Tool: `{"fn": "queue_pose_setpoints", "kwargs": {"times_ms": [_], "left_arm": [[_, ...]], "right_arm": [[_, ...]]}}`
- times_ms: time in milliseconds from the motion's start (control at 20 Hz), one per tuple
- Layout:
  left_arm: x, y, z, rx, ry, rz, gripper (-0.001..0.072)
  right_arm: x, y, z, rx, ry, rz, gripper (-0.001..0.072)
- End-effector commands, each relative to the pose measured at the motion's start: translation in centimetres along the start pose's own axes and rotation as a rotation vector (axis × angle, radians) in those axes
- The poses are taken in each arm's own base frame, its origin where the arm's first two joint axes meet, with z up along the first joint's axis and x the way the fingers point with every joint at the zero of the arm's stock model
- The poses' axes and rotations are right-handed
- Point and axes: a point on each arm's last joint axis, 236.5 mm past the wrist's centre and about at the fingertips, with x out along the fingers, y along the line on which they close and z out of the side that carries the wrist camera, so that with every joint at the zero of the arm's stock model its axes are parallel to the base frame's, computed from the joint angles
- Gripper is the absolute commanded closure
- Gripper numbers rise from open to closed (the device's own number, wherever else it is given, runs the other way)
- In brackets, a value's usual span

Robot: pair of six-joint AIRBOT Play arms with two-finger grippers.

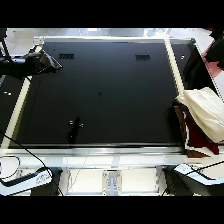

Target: Fold the shirts.

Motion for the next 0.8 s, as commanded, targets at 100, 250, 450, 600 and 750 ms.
{"fn": "queue_pose_setpoints", "kwargs": {"times_ms": [100, 250, 450, 600, 750], "left_arm": [[0.0, 0.0, 0.0, 0.000, 0.000, 0.000, 0.0694], [0.0, 0.0, 0.0, 0.000, 0.000, 0.000, 0.0694], [0.0, 0.0, 0.0, -0.001, 0.000, 0.000, 0.0694], [0.0, 0.0, 0.0, -0.001, 0.000, 0.001, 0.0694], [0.0, 0.0, 0.0, -0.001, 0.000, 0.001, 0.0694]], "right_arm": [[-7.8, 2.1, 1.5, 0.042, -0.200, -0.007, 0.0204], [-16.9, 8.7, 4.9, -0.055, -0.542, 0.169, 0.0205], [-25.0, 25.6, 0.9, -0.475, -0.690, 0.719, 0.0206], [-23.6, 33.9, -7.1, -0.886, -0.579, 0.846, 0.0206], [-18.8, 37.9, -11.7, -1.115, -0.508, 0.714, 0.0207]]}}
